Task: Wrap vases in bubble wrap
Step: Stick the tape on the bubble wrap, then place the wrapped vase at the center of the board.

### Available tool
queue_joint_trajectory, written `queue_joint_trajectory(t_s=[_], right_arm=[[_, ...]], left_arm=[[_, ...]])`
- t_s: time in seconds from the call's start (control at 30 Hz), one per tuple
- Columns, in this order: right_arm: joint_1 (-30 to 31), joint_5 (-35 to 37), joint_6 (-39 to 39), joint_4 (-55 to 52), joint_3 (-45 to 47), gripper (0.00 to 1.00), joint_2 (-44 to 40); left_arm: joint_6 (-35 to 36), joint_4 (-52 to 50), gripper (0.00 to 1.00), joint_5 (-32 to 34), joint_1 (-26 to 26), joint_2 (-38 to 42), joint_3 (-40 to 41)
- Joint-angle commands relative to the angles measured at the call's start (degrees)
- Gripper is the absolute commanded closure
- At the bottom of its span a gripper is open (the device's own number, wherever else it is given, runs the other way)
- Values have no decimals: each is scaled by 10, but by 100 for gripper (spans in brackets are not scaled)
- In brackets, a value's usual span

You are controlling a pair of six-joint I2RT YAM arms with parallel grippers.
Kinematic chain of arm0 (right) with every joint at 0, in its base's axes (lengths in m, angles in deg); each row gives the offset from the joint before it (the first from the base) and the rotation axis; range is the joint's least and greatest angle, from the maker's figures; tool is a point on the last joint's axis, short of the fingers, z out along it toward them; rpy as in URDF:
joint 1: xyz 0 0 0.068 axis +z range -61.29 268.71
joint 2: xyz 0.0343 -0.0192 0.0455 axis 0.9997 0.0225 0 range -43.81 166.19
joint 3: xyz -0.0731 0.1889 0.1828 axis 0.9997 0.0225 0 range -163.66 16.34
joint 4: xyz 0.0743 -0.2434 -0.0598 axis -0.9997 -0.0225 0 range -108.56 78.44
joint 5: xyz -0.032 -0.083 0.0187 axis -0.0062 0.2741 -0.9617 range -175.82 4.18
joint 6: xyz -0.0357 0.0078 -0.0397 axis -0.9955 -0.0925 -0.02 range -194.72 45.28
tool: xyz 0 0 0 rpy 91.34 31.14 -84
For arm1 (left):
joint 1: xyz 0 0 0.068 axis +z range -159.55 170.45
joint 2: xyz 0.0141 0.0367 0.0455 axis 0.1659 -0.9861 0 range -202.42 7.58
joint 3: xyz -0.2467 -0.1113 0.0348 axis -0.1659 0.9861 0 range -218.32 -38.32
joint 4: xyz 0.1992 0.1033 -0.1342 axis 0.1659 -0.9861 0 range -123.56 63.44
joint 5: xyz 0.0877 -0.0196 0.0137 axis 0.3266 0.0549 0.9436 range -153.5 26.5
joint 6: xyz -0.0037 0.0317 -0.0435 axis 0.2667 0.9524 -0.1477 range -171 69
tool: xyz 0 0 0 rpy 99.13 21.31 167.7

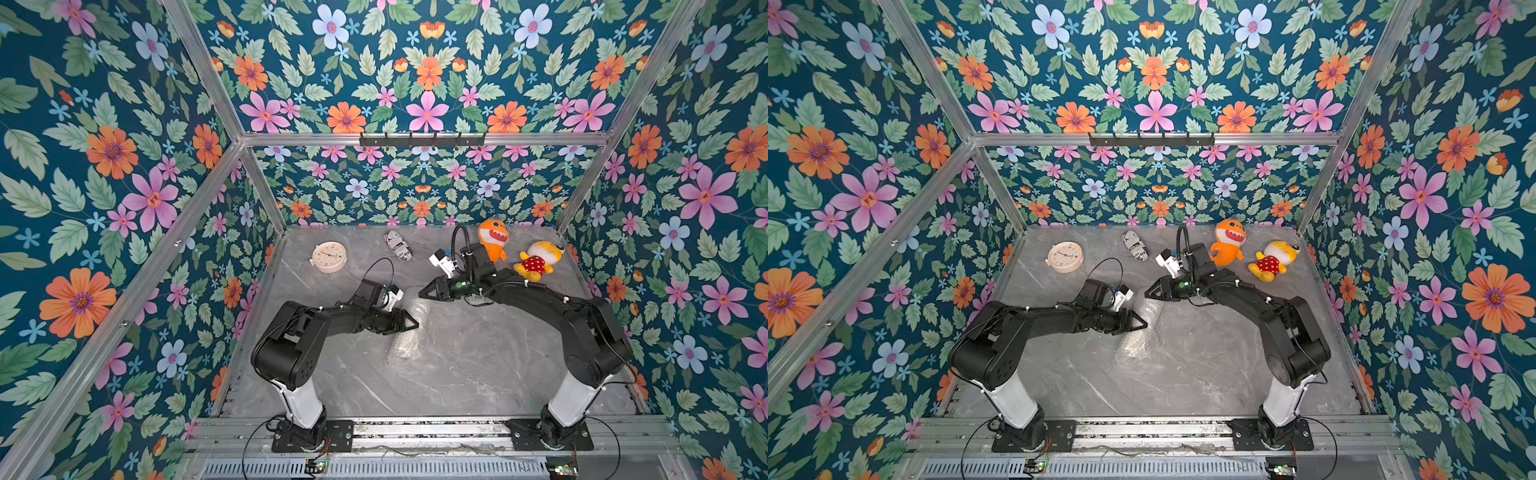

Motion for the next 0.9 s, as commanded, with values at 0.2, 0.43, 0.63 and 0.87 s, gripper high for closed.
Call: queue_joint_trajectory(t_s=[0.2, 0.43, 0.63, 0.87], right_arm=[[-40, 30, -30, -24, 66, 60, -83], [-72, 45, -43, -45, 98, 57, -150], [-124, 77, -64, -86, 99, 54, -216], [-170, 128, -65, -99, 112, 51, -271]], left_arm=[[-79, 29, 74, 103, 66, -51, -104], [-76, -38, 0, 152, 69, -25, -138], [-42, -146, 0, 185, 74, 36, -169], [23, -252, 0, 241, 87, 82, -201]])
